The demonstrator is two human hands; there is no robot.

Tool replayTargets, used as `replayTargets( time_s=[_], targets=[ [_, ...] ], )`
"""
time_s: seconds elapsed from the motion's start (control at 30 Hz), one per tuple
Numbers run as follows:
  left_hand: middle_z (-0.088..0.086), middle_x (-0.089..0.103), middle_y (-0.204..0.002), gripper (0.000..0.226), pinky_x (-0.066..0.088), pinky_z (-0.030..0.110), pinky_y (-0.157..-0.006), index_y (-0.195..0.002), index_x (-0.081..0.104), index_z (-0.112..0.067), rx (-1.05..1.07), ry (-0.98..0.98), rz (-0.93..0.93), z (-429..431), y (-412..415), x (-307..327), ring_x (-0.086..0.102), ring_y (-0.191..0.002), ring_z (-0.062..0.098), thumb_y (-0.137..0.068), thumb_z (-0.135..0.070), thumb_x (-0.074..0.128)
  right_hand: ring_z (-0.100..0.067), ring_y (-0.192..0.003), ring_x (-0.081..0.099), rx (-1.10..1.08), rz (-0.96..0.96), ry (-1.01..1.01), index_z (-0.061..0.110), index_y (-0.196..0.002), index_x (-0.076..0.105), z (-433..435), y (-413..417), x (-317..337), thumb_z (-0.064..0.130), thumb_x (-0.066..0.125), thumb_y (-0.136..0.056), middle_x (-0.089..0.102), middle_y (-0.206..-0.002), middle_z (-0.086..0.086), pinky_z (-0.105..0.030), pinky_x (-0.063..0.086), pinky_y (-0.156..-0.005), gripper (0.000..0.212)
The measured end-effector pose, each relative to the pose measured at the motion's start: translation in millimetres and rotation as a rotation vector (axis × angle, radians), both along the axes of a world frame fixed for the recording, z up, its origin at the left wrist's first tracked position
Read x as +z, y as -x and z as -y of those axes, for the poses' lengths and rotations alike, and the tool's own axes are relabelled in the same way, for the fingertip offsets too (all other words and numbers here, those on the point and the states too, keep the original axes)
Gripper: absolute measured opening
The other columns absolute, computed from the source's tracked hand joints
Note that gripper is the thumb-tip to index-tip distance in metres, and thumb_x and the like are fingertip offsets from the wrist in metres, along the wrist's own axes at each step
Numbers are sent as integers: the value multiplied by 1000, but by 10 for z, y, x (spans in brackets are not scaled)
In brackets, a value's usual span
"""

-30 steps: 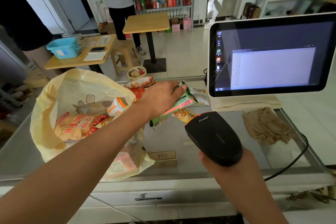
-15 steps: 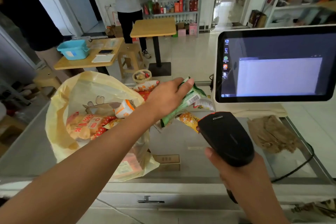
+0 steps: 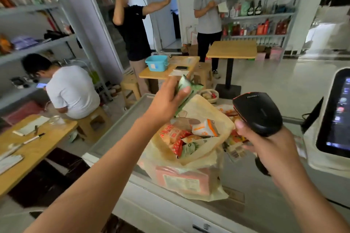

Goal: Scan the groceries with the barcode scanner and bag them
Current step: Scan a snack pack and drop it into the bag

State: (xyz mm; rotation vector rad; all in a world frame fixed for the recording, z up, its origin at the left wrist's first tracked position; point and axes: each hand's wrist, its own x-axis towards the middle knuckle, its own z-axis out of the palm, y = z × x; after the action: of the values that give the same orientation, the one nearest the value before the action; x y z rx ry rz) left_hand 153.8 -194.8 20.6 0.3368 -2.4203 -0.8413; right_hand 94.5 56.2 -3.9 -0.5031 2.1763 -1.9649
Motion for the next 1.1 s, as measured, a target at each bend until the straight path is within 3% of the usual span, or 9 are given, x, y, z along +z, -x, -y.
replayTargets(
  time_s=[0.1,0.17,0.23,0.33,0.43,0.67,0.77,0.9,1.1],
  targets=[
    [0,49,-131,46,37,42,-106,-139,49,-18,-128,260,262,84,-27,-442,47,-120,17,-100,-43,51,-22,-75,72,27,8,14,28,-90,70,132,-12,-33,40,82,-68,74,-79,-1,-54,60,-70,28],
    [-8,36,-153,46,18,34,-113,-147,43,-26,-243,284,612,101,-55,-738,32,-139,13,-103,-38,49,-20,-79,72,33,18,27,27,-96,70,148,-27,-84,46,82,-64,75,-83,0,-46,62,-66,39],
    [-12,27,-160,42,17,33,-117,-145,48,-30,-282,290,748,155,-69,-965,26,-146,17,-103,-32,49,-20,-84,72,40,41,42,27,-100,70,125,-16,-144,47,81,-61,75,-89,-1,-36,62,-62,45],
    [-17,39,-154,31,25,39,-112,-131,57,-42,-196,390,746,218,-27,-964,38,-139,17,-104,-36,45,-19,-85,72,44,69,77,33,-94,68,60,27,-196,31,81,-71,75,-91,-1,-32,61,-60,26],
    [-16,56,-137,24,44,41,-99,-119,60,-46,-146,455,717,235,52,-812,54,-123,20,-102,-42,42,-20,-87,73,32,89,84,31,-99,69,-8,37,-195,28,81,-73,76,-92,-3,-34,62,-62,29],
    [-8,68,-106,28,44,17,-76,-113,70,-19,-250,233,75,-609,284,12,57,-89,4,-104,-32,48,-13,-78,74,-59,58,130,32,-94,69,-310,81,-47,31,80,-73,76,-82,4,-33,59,-68,24],
    [-8,67,-101,24,43,14,-74,-112,70,-15,-400,199,-42,-1103,397,155,56,-87,3,-103,-25,50,-18,-74,74,-141,60,163,24,-98,71,-564,119,37,30,78,-76,77,-83,-1,-32,58,-65,24],
    [-1,72,-101,20,49,27,-76,-108,71,-15,-509,214,-3,-1640,607,-155,64,-90,16,-99,-18,54,-22,-62,71,-259,76,180,21,-91,71,-987,134,3,27,74,-82,76,-79,-5,-25,54,-56,11],
    [5,68,-122,32,51,37,-93,-120,68,-18,-482,198,433,-2052,1061,-1258,63,-112,25,-96,-6,52,-20,-51,65,-322,329,39,17,-93,70,-1353,27,-573,29,75,-79,75,-77,-6,-26,54,-50,19]
  ],
)
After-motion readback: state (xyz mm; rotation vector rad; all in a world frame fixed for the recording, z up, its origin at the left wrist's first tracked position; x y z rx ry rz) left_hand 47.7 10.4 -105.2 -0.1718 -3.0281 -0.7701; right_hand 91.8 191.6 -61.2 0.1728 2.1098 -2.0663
